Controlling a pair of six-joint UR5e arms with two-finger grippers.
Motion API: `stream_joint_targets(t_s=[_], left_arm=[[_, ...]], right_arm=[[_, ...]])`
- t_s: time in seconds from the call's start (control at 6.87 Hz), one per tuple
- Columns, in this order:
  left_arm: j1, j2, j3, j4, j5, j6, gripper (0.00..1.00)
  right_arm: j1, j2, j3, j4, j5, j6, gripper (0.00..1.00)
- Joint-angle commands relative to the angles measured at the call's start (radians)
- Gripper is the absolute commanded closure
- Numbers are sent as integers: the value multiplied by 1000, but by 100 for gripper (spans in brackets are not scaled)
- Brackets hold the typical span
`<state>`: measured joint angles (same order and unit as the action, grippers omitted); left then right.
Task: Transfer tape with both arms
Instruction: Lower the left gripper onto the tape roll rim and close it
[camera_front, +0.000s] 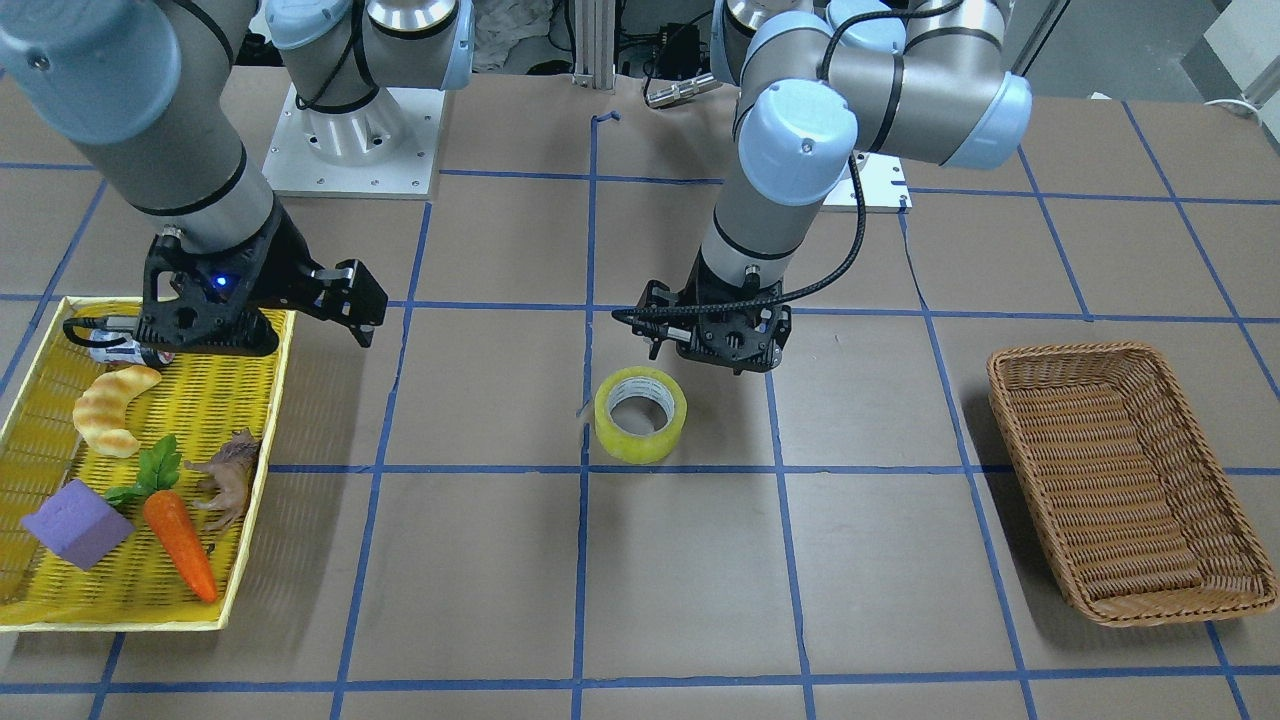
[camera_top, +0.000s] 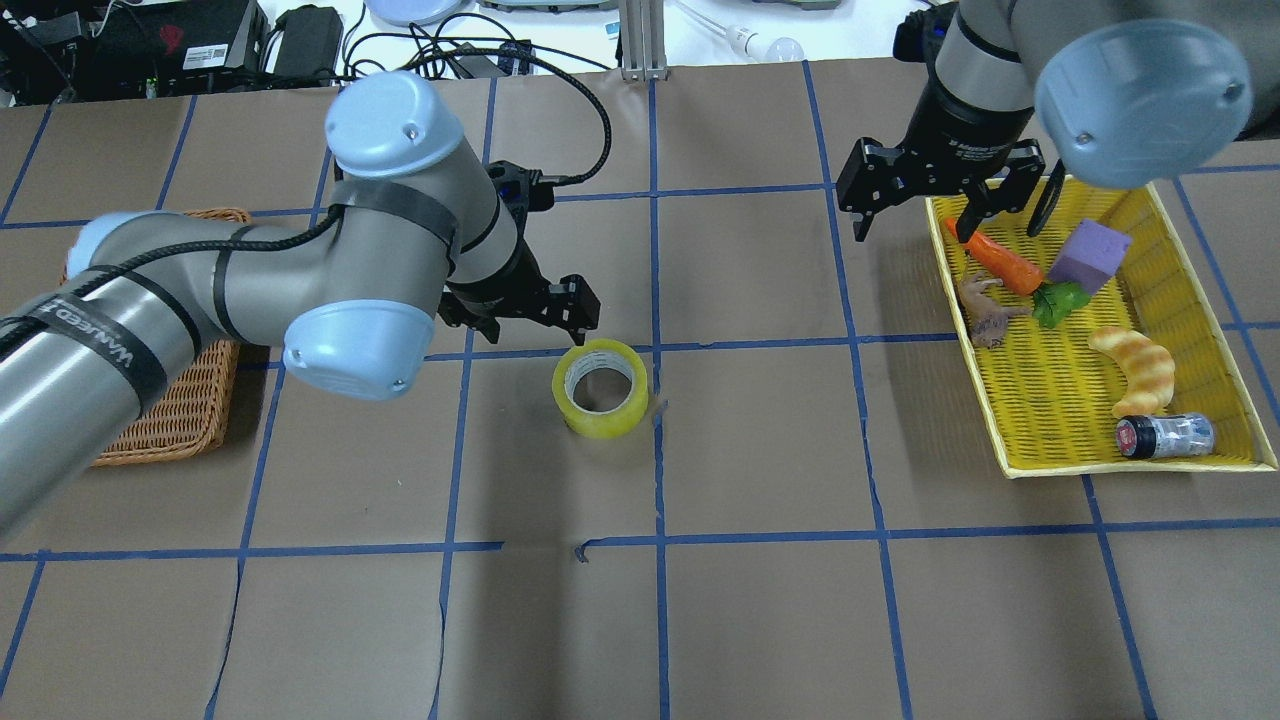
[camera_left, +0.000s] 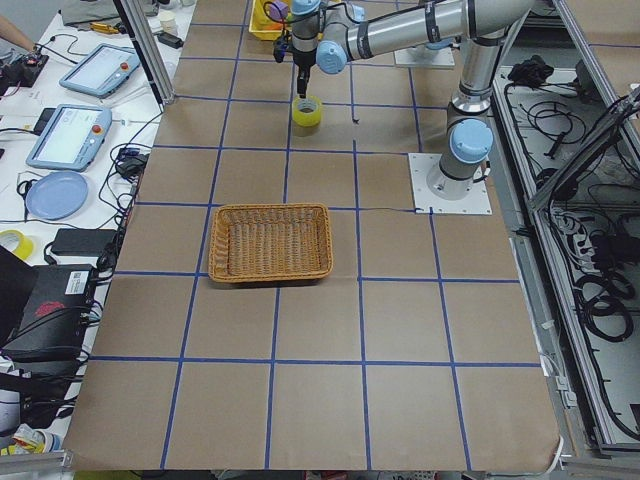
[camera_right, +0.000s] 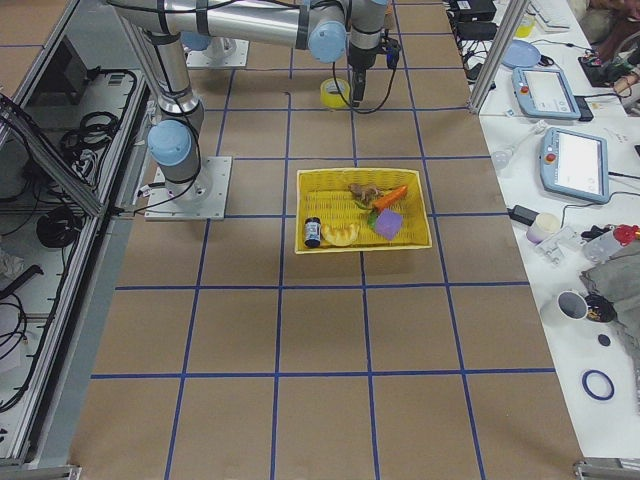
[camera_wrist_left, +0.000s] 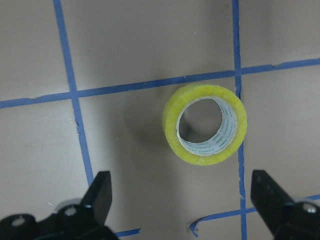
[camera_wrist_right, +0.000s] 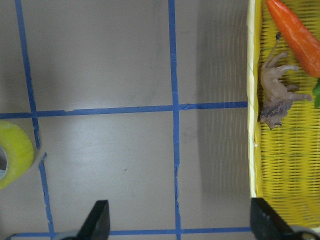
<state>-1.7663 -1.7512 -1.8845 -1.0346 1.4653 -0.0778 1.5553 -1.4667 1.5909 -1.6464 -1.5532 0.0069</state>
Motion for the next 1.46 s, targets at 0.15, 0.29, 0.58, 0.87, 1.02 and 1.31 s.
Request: stream_joint_targets(t_s=[0.15,0.29,0.58,0.87,1.02,1.31], left_arm=[[-1,-161,-22,168,116,-3,0],[-2,-194,-3,198,115,-4,0],[-2,-238,-4,217,103,-58,0],[-25,-243,-11,214,41,-140,0],[-42,-231,-15,214,46,-149,0],[-70,-205,-18,208,49,-149,0]], right_arm=[[2,-20,-31,86,-5,-27,0],[2,-21,-29,79,-13,-27,0],[-1,-18,-23,77,1,-28,0],[-1,-18,-19,79,-2,-28,0],[-1,-20,-19,76,-1,-28,0],[-1,-18,-19,73,-2,-28,0]])
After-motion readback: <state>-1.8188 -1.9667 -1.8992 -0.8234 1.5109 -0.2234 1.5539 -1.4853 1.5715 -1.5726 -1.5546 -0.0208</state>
